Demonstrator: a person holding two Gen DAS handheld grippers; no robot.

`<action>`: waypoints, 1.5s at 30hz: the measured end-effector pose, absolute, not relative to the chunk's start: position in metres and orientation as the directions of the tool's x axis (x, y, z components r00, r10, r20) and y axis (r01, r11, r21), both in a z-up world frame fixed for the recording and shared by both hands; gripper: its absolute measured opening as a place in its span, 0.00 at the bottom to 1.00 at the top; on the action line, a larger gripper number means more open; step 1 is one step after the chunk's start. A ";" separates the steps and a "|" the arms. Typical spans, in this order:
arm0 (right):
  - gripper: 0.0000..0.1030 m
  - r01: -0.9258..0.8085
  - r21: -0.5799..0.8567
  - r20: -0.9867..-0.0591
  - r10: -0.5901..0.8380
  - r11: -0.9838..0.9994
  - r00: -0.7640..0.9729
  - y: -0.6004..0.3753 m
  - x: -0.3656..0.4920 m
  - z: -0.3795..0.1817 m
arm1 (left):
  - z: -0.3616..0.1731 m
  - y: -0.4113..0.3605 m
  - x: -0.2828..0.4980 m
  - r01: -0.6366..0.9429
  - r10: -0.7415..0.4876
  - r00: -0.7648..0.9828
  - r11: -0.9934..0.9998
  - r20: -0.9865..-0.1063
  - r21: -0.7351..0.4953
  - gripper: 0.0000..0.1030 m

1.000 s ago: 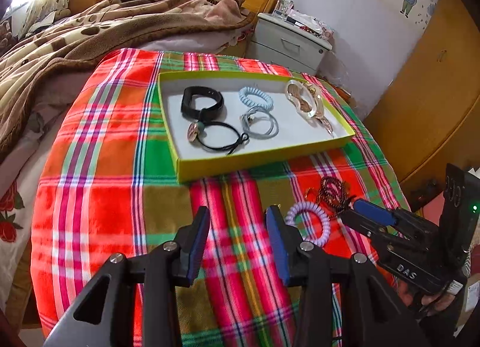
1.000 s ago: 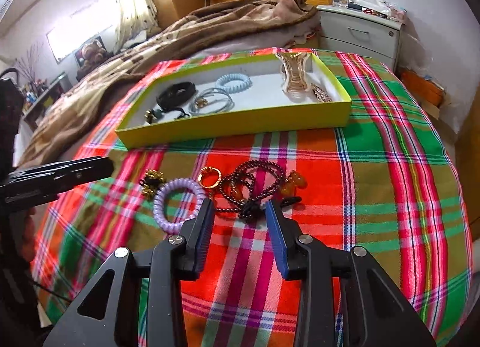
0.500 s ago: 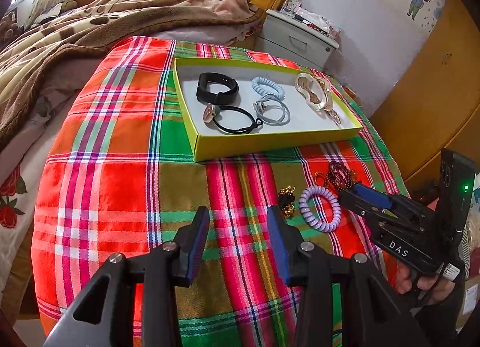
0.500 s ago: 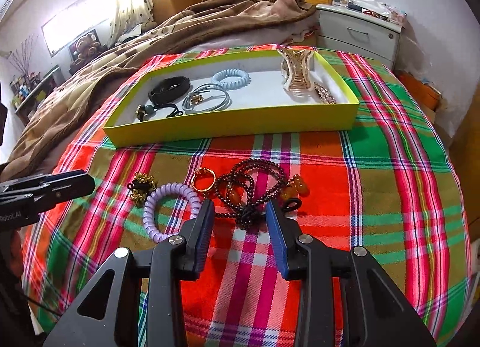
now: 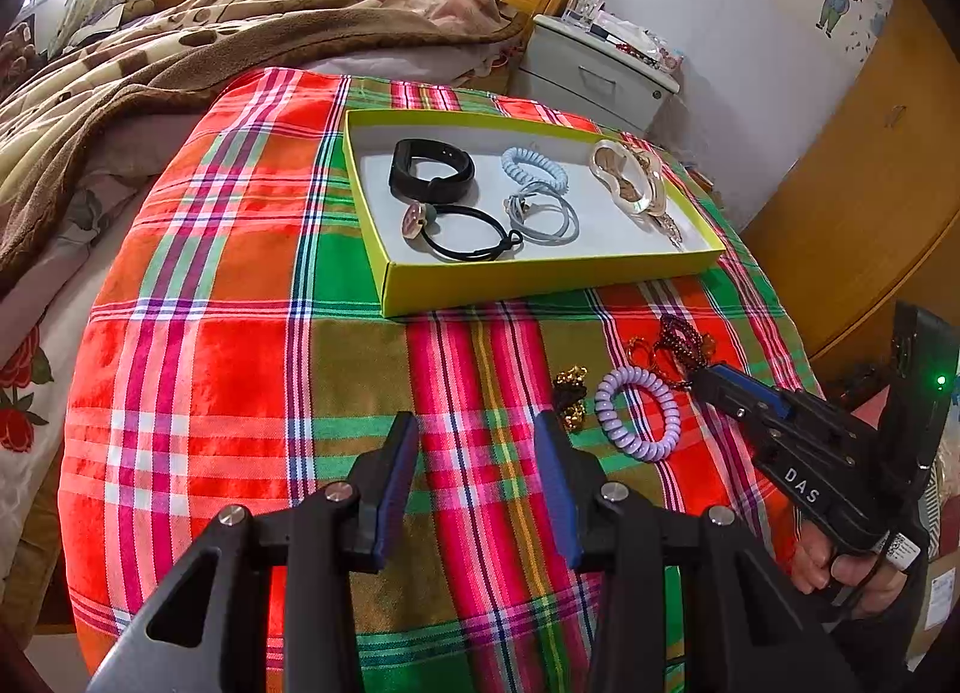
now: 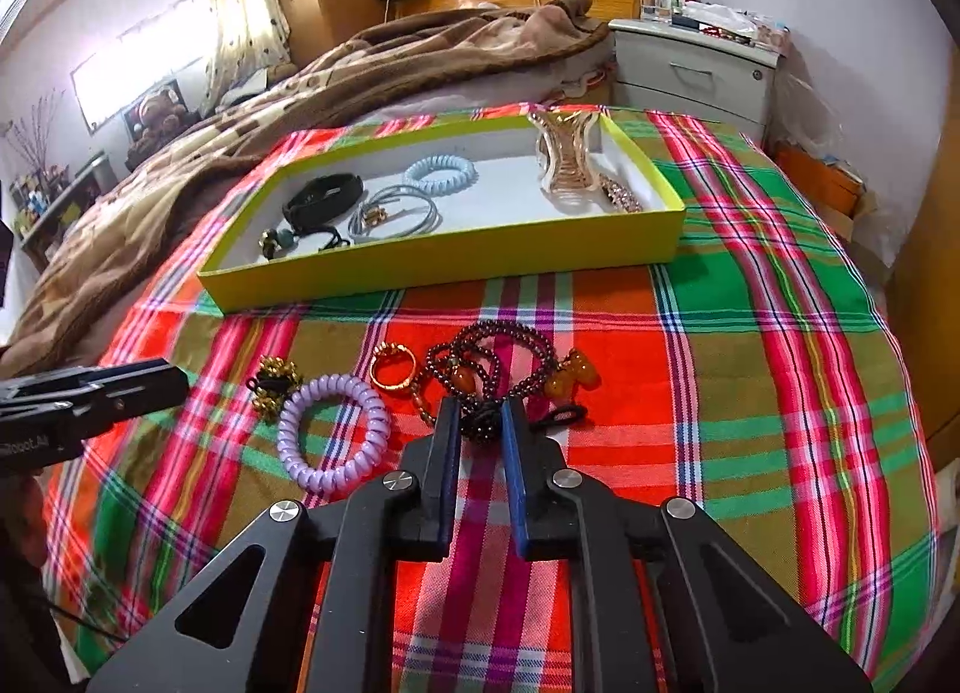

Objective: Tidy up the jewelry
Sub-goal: 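Grasp the dark beaded bracelet with the right tool while the left tool grasps the gold flower clip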

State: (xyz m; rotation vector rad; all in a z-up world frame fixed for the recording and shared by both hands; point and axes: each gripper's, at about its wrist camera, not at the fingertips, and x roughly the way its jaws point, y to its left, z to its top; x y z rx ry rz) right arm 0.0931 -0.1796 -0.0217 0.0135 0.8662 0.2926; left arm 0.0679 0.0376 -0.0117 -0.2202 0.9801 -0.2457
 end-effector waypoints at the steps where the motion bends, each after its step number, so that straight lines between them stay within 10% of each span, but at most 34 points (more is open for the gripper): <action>1: 0.13 -0.247 0.139 -0.740 0.266 0.959 0.617 -0.182 0.092 -0.020 | -0.012 0.037 0.068 0.105 -0.302 0.532 0.951 -0.791 -0.293 0.40; 45: 0.13 -0.183 0.262 -0.567 0.305 0.948 0.765 -0.223 0.068 0.026 | -0.024 -0.023 0.091 0.204 -0.197 0.516 0.973 -0.834 -0.104 0.30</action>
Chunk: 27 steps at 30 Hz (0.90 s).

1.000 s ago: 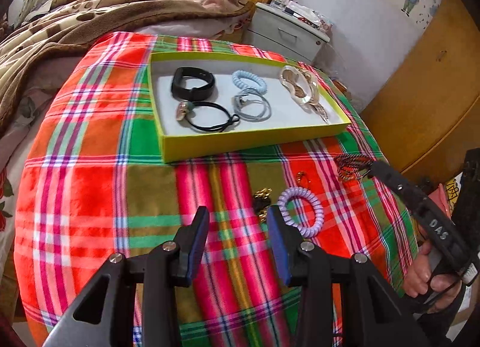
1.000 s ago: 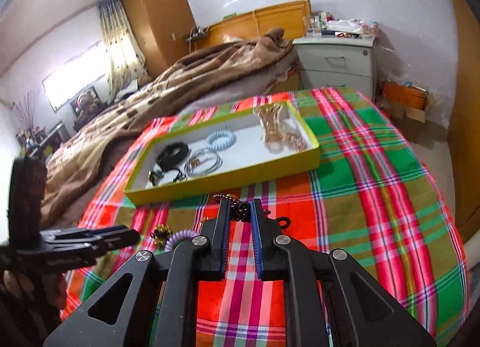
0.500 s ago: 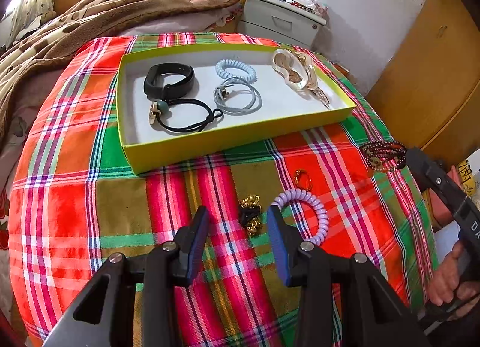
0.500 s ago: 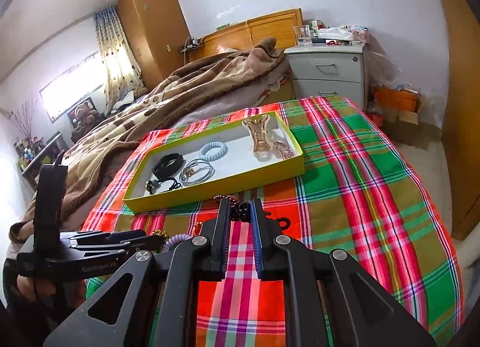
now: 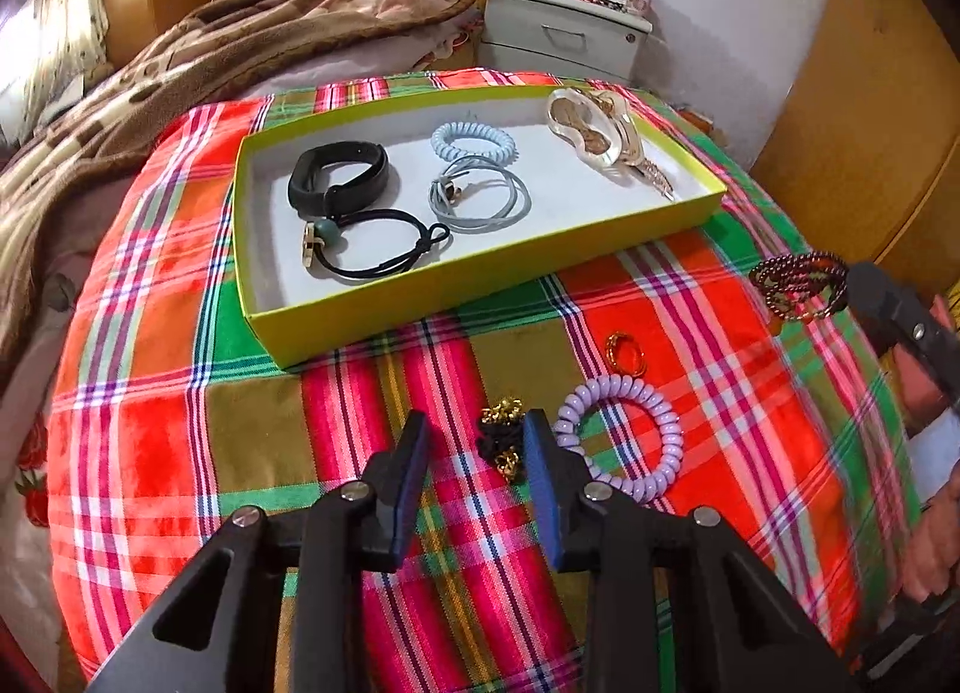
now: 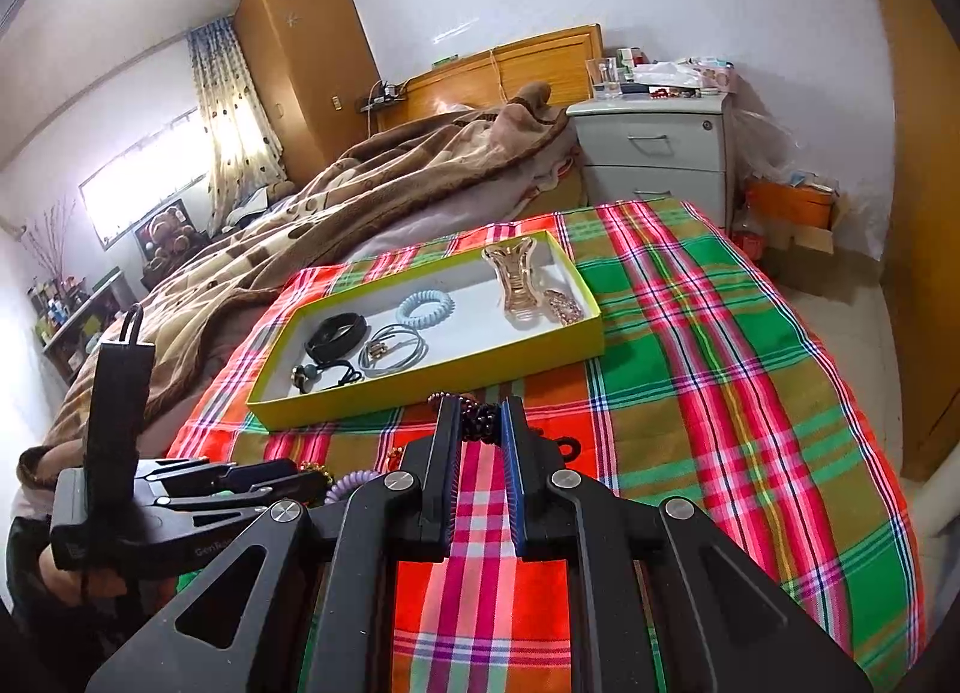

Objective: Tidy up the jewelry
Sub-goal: 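Grasp the dark beaded bracelet with the right tool while the left tool grasps the gold flower clip, then carry the beaded bracelet into the box with the right tool while the left tool carries the flower clip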

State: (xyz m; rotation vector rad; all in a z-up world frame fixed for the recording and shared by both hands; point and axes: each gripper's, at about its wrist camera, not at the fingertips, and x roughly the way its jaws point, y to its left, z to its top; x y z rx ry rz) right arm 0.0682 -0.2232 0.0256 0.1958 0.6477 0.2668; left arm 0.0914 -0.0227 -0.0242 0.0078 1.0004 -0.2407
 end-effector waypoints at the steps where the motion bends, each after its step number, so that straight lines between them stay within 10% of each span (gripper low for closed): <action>1: 0.13 -0.182 0.264 -0.566 0.305 0.947 0.766 -0.224 0.068 0.026 | -0.024 -0.024 0.091 0.208 -0.196 0.516 0.973 -0.834 -0.100 0.26; 16: 0.09 -0.232 0.255 -0.624 0.343 0.939 0.702 -0.222 0.064 0.011 | -0.024 -0.020 0.089 0.205 -0.223 0.507 0.969 -0.833 -0.134 0.15; 27: 0.30 -0.258 0.127 -0.772 0.259 0.958 0.580 -0.190 0.082 -0.027 | -0.018 -0.014 0.087 0.194 -0.233 0.522 0.969 -0.820 -0.152 0.15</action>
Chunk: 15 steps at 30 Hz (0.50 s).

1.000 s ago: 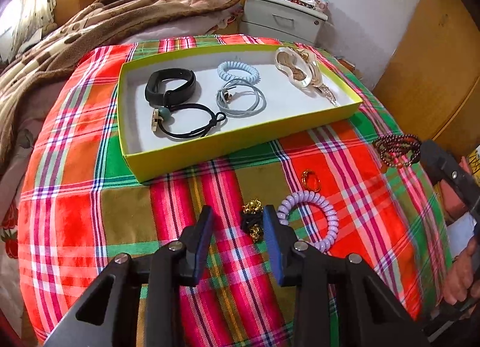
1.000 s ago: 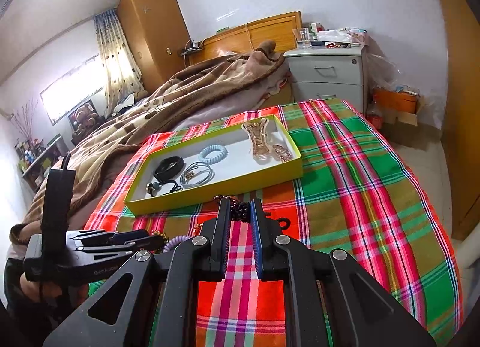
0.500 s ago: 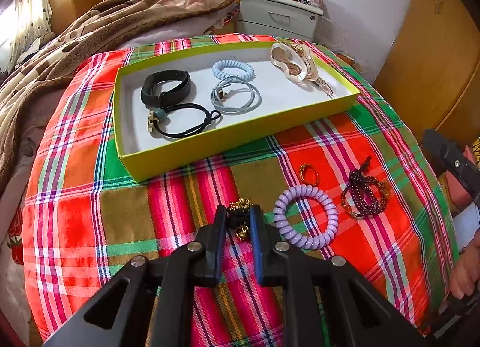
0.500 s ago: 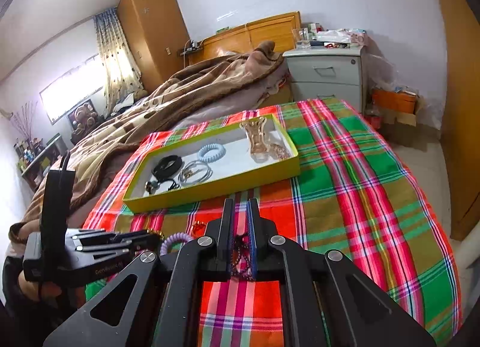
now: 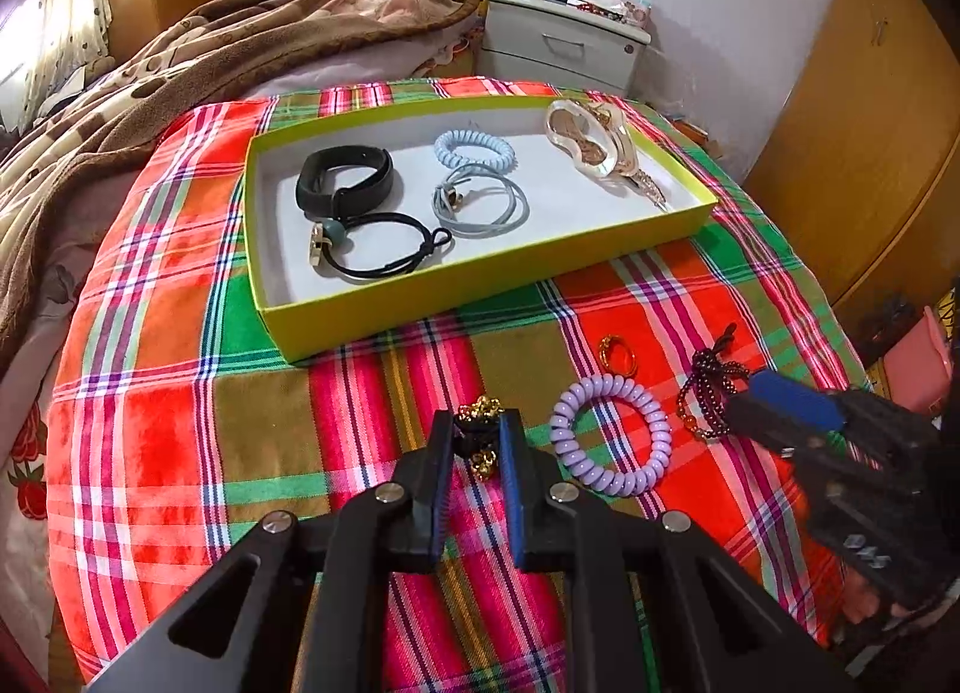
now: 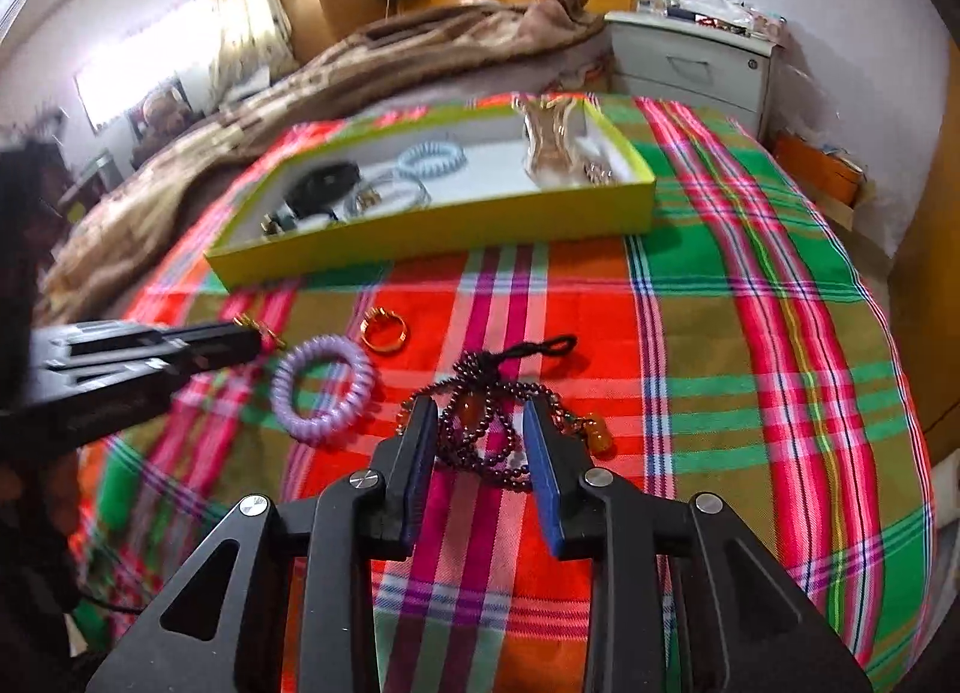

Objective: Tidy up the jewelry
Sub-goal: 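Carry the beaded bracelet into the box with the right tool while the left tool carries the flower clip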

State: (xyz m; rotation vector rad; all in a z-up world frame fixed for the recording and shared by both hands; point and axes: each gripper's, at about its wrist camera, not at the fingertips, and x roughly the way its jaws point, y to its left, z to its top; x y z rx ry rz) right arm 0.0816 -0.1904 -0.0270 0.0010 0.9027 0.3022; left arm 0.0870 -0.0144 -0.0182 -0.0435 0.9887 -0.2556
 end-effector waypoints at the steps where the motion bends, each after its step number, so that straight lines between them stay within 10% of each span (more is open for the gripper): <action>1: 0.30 -0.264 0.122 -0.782 0.257 0.957 0.568 -0.189 0.083 -0.029 | -0.017 -0.014 0.087 0.194 -0.236 0.524 0.969 -0.818 -0.154 0.15; 15: 0.06 -0.249 0.071 -0.770 0.212 0.966 0.602 -0.188 0.080 -0.020 | -0.009 -0.007 0.085 0.191 -0.250 0.538 0.966 -0.805 -0.172 0.15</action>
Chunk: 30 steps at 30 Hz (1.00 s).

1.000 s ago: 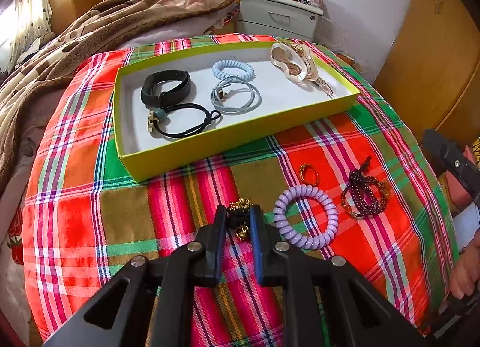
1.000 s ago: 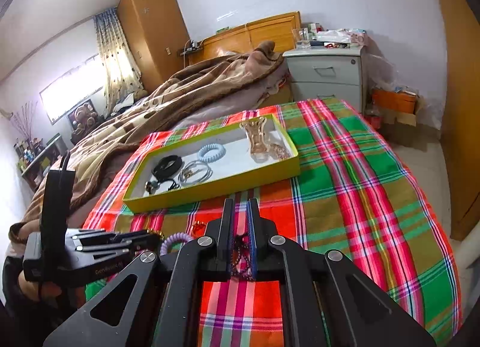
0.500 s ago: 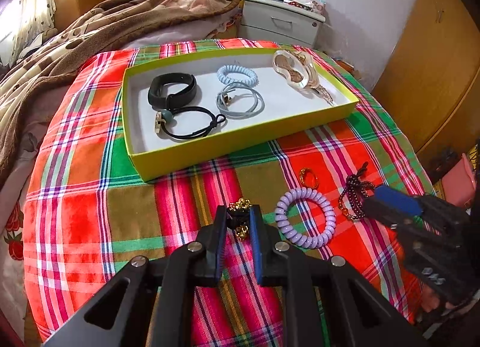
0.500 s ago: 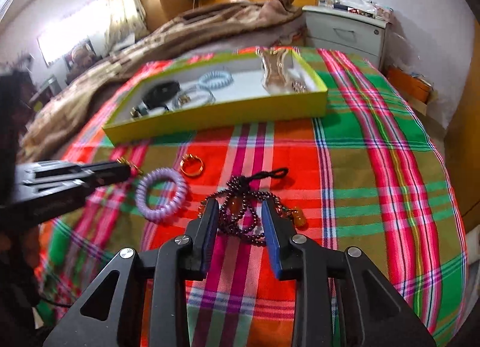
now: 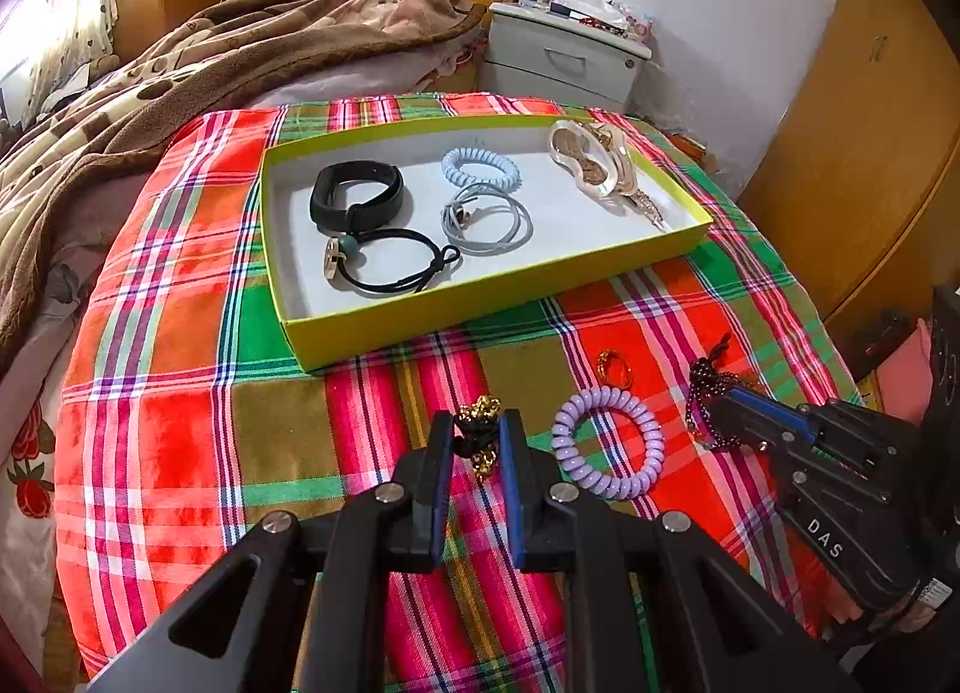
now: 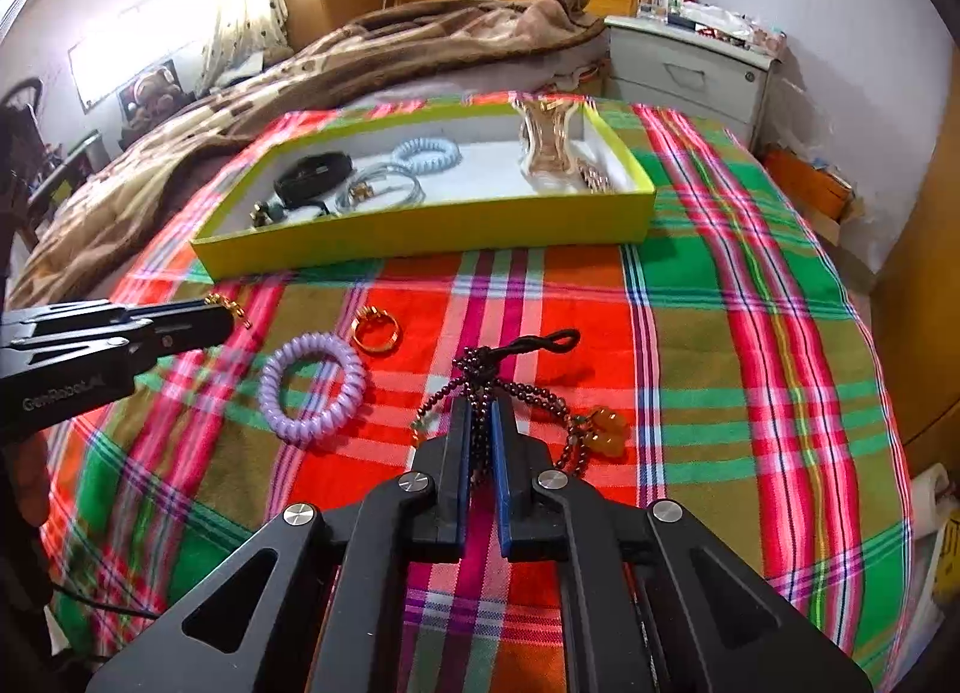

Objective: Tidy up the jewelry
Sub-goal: 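Carry the beaded bracelet into the box with the right tool while the left tool carries the flower clip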

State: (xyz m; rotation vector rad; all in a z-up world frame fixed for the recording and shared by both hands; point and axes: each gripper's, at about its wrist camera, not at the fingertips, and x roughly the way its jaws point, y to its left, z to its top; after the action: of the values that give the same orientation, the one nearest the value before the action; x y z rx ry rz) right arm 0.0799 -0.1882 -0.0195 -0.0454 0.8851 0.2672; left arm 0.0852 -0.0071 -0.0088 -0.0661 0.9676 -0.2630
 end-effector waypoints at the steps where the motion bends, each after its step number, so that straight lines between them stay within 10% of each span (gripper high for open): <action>1: 0.06 -0.244 0.069 -0.767 0.207 0.967 0.608 -0.188 0.080 -0.018 | -0.008 -0.007 0.085 0.192 -0.252 0.541 0.966 -0.803 -0.173 0.15; 30: 0.06 -0.214 0.161 -0.641 0.267 0.964 0.720 -0.189 0.139 0.051 | 0.057 -0.002 0.161 0.244 -0.305 0.616 0.951 -0.726 -0.191 0.15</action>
State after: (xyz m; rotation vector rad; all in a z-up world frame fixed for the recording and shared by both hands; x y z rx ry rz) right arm 0.1393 -0.1895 0.0510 0.0771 0.7198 0.2657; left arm 0.1610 -0.0021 0.0570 -0.0759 0.8499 -0.3164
